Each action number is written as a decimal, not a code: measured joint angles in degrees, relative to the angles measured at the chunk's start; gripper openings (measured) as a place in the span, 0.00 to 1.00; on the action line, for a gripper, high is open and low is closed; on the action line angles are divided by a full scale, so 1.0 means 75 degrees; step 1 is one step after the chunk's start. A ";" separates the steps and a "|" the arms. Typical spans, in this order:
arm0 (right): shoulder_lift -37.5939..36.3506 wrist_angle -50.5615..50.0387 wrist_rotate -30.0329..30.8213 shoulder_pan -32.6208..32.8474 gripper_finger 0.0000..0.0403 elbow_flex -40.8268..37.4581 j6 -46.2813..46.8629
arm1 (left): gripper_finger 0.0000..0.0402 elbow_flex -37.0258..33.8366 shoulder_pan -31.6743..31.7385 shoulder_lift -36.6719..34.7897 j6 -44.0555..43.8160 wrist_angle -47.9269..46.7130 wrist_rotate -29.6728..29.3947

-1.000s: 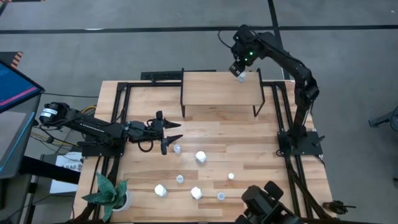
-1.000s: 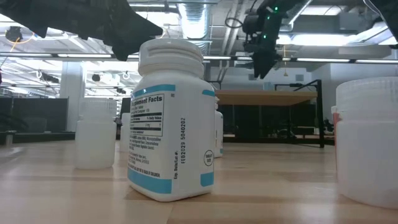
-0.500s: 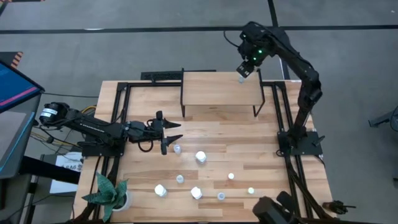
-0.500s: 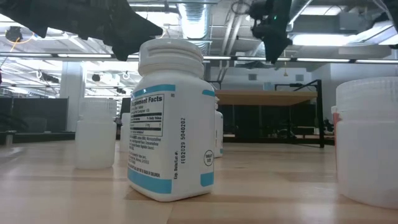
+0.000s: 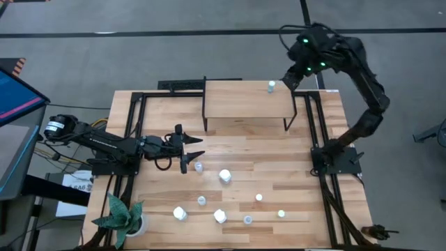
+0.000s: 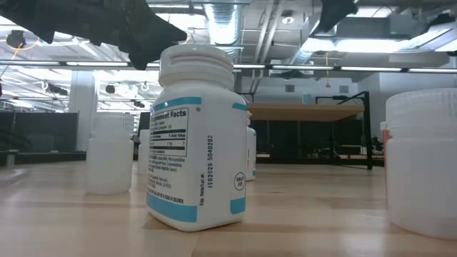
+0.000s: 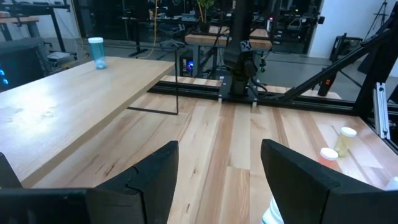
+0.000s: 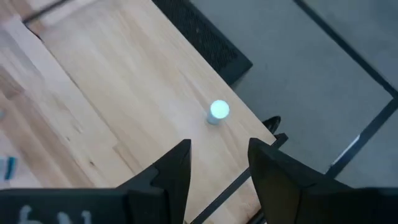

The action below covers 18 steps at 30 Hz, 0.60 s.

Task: Pick and place medicine bottles onto shelf by color
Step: Put the yellow pill bottle on the shelf

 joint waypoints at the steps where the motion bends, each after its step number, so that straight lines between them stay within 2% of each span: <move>1: -0.0109 -0.0001 0.0001 0.0064 0.45 0.0000 0.0062 | 0.55 0.0000 0.0000 0.0000 0.0000 0.0000 0.0000; 9: -0.0830 -0.0033 0.0001 0.0598 0.44 0.0000 0.0424 | 0.55 0.0000 0.0000 0.0000 -0.0006 0.0000 0.0000; 18: -0.1130 -0.0257 -0.0002 0.1208 0.44 -0.0003 0.0740 | 0.55 0.0000 0.0000 0.0000 -0.0008 0.0000 0.0000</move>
